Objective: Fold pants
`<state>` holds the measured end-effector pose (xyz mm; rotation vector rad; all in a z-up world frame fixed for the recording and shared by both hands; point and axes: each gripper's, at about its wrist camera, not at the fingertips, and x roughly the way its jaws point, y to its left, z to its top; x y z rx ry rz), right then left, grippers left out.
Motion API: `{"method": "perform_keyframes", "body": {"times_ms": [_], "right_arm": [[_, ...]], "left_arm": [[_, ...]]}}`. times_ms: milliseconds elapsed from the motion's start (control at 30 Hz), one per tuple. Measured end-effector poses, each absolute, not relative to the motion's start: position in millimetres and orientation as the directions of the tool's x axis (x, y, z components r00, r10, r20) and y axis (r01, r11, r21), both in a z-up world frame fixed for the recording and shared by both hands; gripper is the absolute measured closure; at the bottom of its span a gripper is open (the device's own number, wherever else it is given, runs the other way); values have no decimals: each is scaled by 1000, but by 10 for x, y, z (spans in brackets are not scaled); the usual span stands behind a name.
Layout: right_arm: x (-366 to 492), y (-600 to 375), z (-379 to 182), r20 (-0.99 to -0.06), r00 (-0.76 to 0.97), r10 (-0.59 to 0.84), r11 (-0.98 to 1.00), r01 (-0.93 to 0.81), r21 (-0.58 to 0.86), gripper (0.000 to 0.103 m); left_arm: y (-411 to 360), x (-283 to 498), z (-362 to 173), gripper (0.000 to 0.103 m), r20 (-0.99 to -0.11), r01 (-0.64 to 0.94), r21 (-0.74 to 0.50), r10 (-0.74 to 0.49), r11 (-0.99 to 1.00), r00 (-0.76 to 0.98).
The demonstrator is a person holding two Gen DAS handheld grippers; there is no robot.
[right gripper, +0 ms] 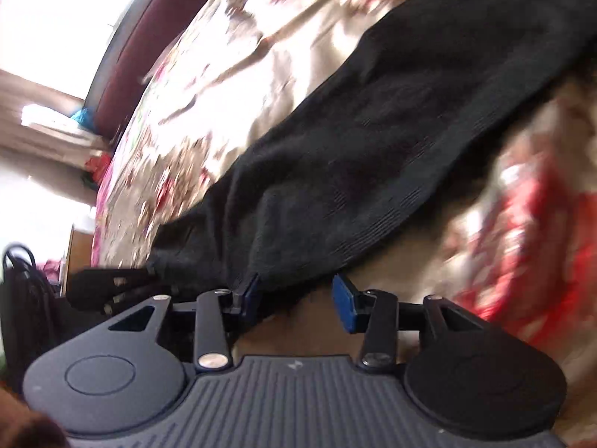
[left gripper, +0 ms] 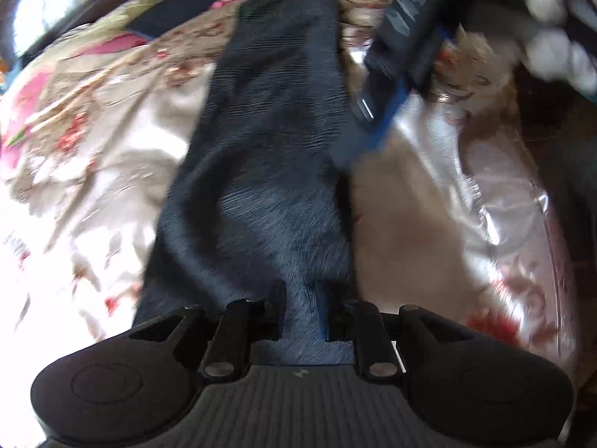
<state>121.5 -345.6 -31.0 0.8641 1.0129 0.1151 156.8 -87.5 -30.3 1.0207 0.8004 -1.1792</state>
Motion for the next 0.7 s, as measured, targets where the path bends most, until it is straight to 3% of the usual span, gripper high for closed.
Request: {"method": "perform_keyframes", "body": {"times_ms": [133, 267, 400, 467, 500, 600, 700], "right_arm": [[1005, -4308, -206, -718, 672, 179, 625, 486, 611, 56], [941, -5019, -320, -683, 730, -31, 516, 596, 615, 54], [1039, -5484, -553, -624, 781, -30, 398, 582, 709, 64], [1158, -5506, -554, -616, 787, -27, 413, 570, 710, 93], [1182, -5546, -526, -601, 799, -24, 415, 555, 721, 96], [1251, -5659, -474, -564, 824, -53, 440, 526, 728, 96], [1344, -5701, -513, -601, 794, -88, 502, 557, 661, 92]], "left_arm": [[-1098, 1508, -324, 70, -909, 975, 221, -357, 20, 213], [-1442, 1612, -165, 67, -891, 981, 180, -409, 75, 195], [-1918, 1687, -262, 63, -884, 975, 217, -412, 57, 221], [-2103, 1707, -284, 63, -875, 969, 245, -421, 42, 240], [-2184, 1714, -282, 63, -866, 965, 260, -432, 38, 251], [-2433, 1803, -308, 63, -845, 957, 280, -454, 77, 284], [-2624, 1878, -353, 63, -836, 955, 263, -463, 135, 296]]}}
